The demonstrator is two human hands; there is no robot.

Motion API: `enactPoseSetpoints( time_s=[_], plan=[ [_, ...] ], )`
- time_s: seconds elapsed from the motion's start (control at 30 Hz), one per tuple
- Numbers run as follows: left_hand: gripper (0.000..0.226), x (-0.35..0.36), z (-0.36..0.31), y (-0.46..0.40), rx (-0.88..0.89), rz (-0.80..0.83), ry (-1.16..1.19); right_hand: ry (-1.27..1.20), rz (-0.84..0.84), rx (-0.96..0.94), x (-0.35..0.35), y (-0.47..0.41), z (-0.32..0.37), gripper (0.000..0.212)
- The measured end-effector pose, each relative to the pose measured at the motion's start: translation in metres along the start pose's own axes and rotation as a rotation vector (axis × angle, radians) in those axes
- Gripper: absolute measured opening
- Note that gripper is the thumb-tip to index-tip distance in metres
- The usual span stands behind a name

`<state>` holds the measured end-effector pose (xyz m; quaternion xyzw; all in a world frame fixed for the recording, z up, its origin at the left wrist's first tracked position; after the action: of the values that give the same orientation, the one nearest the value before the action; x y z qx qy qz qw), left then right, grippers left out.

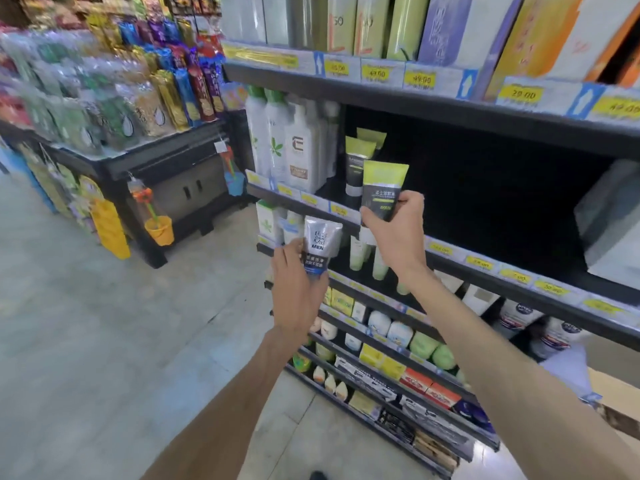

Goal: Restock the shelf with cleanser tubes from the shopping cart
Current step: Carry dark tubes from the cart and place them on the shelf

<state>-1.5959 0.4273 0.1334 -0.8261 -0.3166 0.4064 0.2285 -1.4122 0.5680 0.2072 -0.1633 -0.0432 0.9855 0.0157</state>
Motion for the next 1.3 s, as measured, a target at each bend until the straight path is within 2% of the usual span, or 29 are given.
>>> enactPoseSetpoints(
  time_s=[0.27, 0.5, 0.67, 0.83, 0.93, 1.03, 1.3],
  plan=[
    [0.071, 0.018, 0.055, -0.048, -0.012, 0.031, 0.058, 0.002, -0.079, 0.008, 0.051, -0.067, 0.029, 0.066],
    [0.071, 0.024, 0.08, -0.08, 0.024, 0.082, 0.115, 0.192, -0.185, 0.107, 0.088, -0.093, 0.007, 0.07],
    [0.071, 0.031, 0.094, -0.092, 0.037, 0.129, 0.156, 0.297, -0.246, 0.106, 0.097, -0.096, 0.002, 0.072],
    [0.072, 0.036, 0.101, -0.098, 0.083, 0.149, 0.19, 0.284, -0.167, 0.13, 0.102, -0.1, -0.005, 0.08],
    [0.072, 0.041, 0.104, -0.099, 0.077, 0.178, 0.218, 0.273, -0.079, 0.148, 0.1, -0.101, -0.01, 0.068],
    [0.071, 0.045, 0.106, -0.1, 0.063, 0.198, 0.242, 0.315, -0.073, 0.155, 0.098, -0.103, -0.011, 0.051],
    [0.073, 0.046, 0.106, -0.108, 0.087, 0.208, 0.241, 0.288, -0.081, 0.142, 0.108, -0.11, -0.003, 0.045]
  ],
)
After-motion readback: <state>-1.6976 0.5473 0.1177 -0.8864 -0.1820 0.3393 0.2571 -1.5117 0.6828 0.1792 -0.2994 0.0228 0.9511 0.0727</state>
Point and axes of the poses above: each hand's wrist, its own y-axis away from the middle knuckle, its own x-axis out of the palm, z = x × y, the point moved 9 cm from there along -y, towards the middle knuckle, and after that the axes turned 15 degrees about x, right-handed, at the moved point
